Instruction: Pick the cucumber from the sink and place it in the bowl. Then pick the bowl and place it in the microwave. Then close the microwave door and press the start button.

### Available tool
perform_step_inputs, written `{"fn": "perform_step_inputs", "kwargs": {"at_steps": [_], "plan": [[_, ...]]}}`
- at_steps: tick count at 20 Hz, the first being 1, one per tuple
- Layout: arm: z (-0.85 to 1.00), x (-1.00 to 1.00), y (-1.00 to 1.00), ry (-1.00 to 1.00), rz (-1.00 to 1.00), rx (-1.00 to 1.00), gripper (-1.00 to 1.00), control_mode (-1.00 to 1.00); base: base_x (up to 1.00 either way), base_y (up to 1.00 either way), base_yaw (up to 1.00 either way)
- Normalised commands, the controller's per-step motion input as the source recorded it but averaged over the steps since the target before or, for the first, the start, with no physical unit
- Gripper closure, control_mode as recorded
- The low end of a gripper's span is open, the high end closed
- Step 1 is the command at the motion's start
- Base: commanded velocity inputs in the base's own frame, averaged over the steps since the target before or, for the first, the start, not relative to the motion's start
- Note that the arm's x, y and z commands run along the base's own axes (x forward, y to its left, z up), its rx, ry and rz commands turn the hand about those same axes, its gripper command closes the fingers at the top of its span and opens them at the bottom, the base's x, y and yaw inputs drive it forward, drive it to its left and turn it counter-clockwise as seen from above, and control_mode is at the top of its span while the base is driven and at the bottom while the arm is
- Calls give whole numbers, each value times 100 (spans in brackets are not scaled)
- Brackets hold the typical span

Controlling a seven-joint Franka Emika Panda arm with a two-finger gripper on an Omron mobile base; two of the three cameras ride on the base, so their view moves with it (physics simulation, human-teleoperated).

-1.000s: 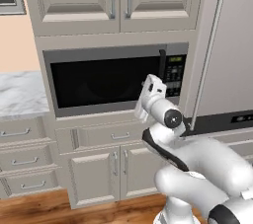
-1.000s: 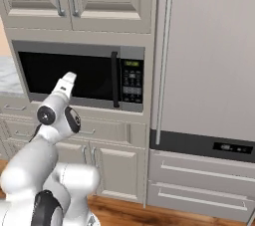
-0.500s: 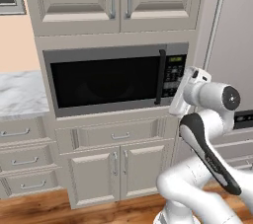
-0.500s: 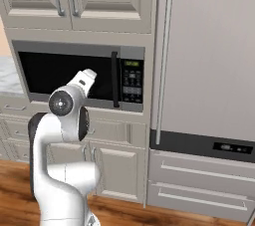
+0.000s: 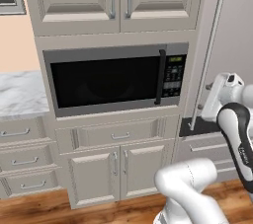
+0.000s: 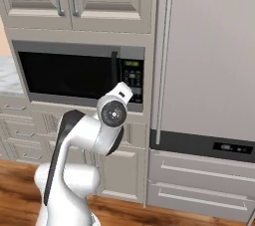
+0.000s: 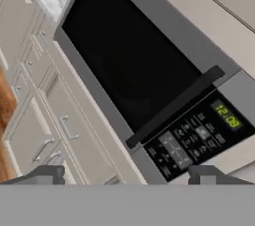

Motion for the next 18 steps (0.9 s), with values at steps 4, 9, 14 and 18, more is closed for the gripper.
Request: {"fn": "perform_step_inputs", "kwargs": {"at_steps": [4, 9, 14, 18], "plan": [[-68, 17, -8, -31, 14, -16, -100, -100, 0, 0, 0], [-58, 33, 0, -38, 14, -25, -100, -100, 0, 0, 0], [-38, 48, 0, -29, 11, -23, -100, -100, 0, 0, 0], [-1, 56, -2, -14, 1, -11, -100, -100, 0, 0, 0]]}}
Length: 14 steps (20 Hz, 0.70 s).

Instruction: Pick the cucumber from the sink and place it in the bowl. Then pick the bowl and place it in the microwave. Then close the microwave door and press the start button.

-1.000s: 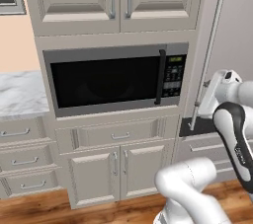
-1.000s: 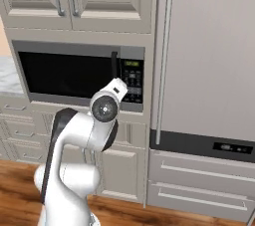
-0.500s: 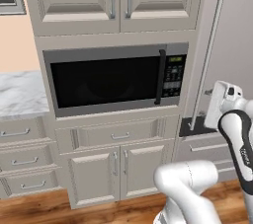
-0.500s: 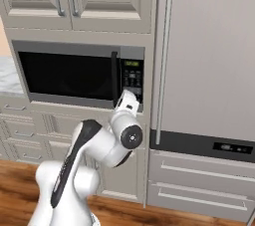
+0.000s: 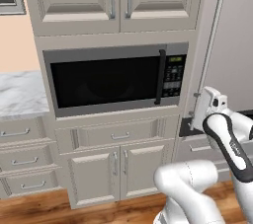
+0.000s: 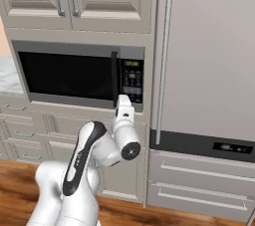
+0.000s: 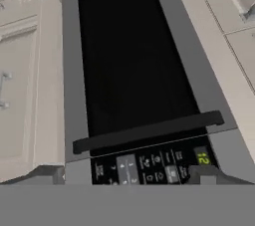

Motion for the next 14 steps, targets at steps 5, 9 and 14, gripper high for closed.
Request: {"fn": "perform_step_inputs", "kwargs": {"at_steps": [5, 9, 14], "plan": [[0, 47, -23, -1, 0, 0, 100, -100, 0, 0, 0], [-9, 30, -23, 0, 0, 0, 100, -100, 0, 0, 0], [-8, 44, -7, -2, 0, -2, 100, -100, 0, 0, 0]]}}
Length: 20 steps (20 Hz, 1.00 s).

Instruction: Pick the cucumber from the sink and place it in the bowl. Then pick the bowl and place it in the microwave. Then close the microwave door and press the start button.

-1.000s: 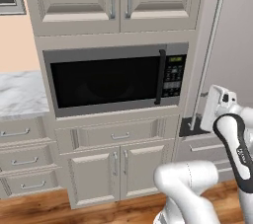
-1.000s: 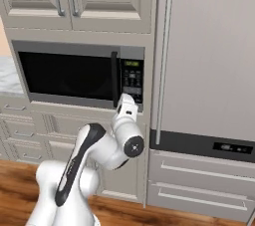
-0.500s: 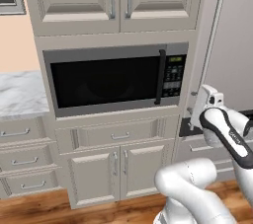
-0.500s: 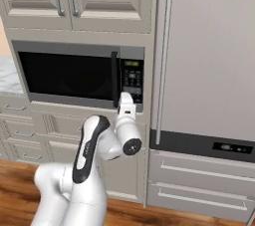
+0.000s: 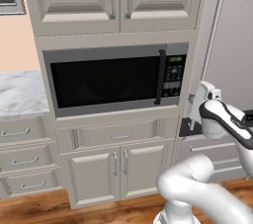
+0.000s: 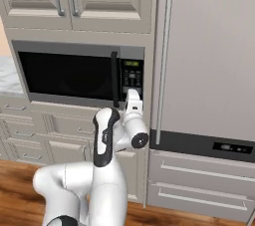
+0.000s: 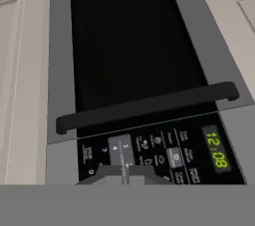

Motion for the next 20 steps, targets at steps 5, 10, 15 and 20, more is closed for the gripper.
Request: {"fn": "perform_step_inputs", "kwargs": {"at_steps": [5, 10, 15, 20], "plan": [[-22, 48, 0, -5, 0, -6, 100, -100, 0, 0, 0], [-30, 31, 0, -5, 0, -3, 100, -100, 0, 0, 0], [-11, 38, -4, -1, 0, -1, 100, -100, 0, 0, 0], [-4, 37, -15, 0, 0, 0, 100, -100, 0, 0, 0]]}}
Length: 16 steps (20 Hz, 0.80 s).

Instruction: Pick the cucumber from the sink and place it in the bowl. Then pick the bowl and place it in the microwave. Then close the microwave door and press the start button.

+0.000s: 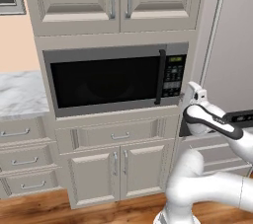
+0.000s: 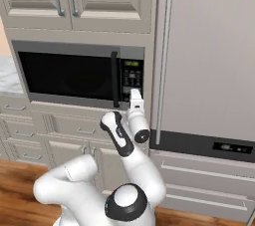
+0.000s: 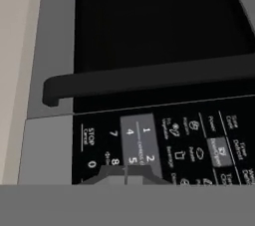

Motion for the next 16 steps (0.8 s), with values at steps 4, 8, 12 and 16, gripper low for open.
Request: {"fn": "perform_step_inputs", "kwargs": {"at_steps": [4, 8, 12, 16], "plan": [[-13, 26, -23, 0, 0, 0, 100, -100, 0, 0, 0], [-22, 40, -18, 0, 0, 0, 100, -100, 0, 0, 0], [-13, 57, -12, 0, 0, 0, 100, -100, 0, 0, 0], [-26, 46, -2, 0, 0, 0, 100, -100, 0, 0, 0]]}}
